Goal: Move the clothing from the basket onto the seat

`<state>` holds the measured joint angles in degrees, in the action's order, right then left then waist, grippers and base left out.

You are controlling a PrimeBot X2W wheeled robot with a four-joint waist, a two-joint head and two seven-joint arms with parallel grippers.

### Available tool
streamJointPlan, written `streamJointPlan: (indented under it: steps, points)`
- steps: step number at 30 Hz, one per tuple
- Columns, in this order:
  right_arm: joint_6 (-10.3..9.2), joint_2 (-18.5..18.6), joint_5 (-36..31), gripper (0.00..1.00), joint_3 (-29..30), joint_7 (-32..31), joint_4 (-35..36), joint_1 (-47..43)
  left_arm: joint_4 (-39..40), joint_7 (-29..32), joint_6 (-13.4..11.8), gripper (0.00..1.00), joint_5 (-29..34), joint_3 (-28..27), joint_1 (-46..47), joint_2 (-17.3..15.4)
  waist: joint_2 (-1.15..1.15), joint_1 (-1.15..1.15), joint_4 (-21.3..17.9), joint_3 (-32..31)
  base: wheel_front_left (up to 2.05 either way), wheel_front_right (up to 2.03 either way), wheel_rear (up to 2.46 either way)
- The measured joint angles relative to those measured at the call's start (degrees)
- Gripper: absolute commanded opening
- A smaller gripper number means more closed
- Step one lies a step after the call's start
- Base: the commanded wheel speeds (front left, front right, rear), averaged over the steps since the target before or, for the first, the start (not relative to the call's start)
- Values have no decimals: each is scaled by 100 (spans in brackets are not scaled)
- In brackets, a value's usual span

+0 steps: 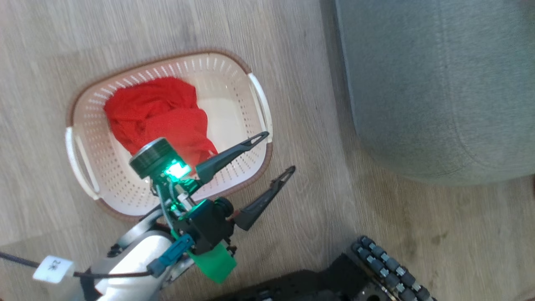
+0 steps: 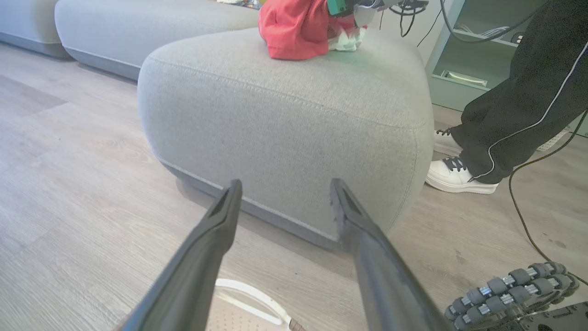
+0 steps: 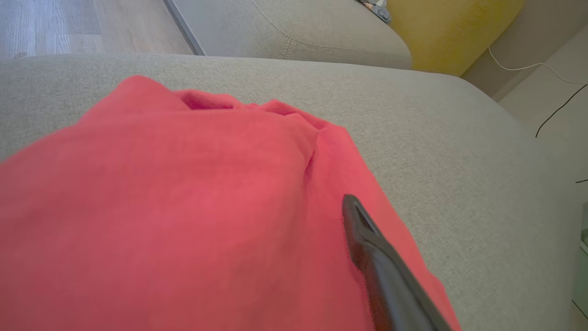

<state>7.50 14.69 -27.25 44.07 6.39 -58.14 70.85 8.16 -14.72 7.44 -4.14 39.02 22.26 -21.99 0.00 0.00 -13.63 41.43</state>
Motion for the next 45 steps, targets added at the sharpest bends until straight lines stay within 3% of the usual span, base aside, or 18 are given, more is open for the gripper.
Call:
streamJointPlan:
  steps: [10, 20, 22, 24, 29, 33, 37, 42, 45]
  points:
    - [0, 231, 22, 100, -704, -495, -695, -422, -301, 0, 0, 100, -60, 36, -63, 397, 0, 0, -21, -863, 0, 0, 0]
    - [0, 513, 675, 100, -1682, -134, -1445, -580, -560, 0, 0, 100, -91, -232, -515, 840, 0, 0, -75, -1910, 0, 0, 0]
    - [0, 568, 928, 100, -1858, 82, -1523, -580, -586, 0, 0, 100, -91, -287, -615, 953, 0, 0, -78, -2119, 0, 0, 0]
    - [0, 476, 1592, 100, -1884, 292, -1604, -566, -643, 0, 0, 100, -92, -391, -756, 1074, 0, -1, -77, -2334, 0, 0, 0]
    - [0, 200, 2744, 100, -2880, 636, -1571, -583, -760, 0, 0, 100, -91, -581, -1134, 1259, 1, -1, -50, -2830, 0, 0, 0]
    - [0, 281, 4083, 100, -3874, 733, -438, -999, -769, 0, 0, 100, -81, -845, -1312, 1427, 0, -1, 14, -3162, 0, 0, 0]
    - [0, 784, 5659, 100, -4808, 589, 1352, -2193, -724, 0, 0, 100, -23, -1149, -1388, 1517, 1, 0, 164, -3370, 0, 0, 0]
    - [-1, 1430, 6838, 100, -5113, 463, 3164, -3518, -656, 0, -5, 100, -23, -1616, -1439, 1615, 0, -1, 422, -3520, 0, 0, 0]
    - [0, 1482, 7110, 100, -5124, 464, 3910, -3936, -578, 0, -49, 100, -24, -1917, -1439, 1693, 0, -1, 602, -3588, 0, 0, 0]
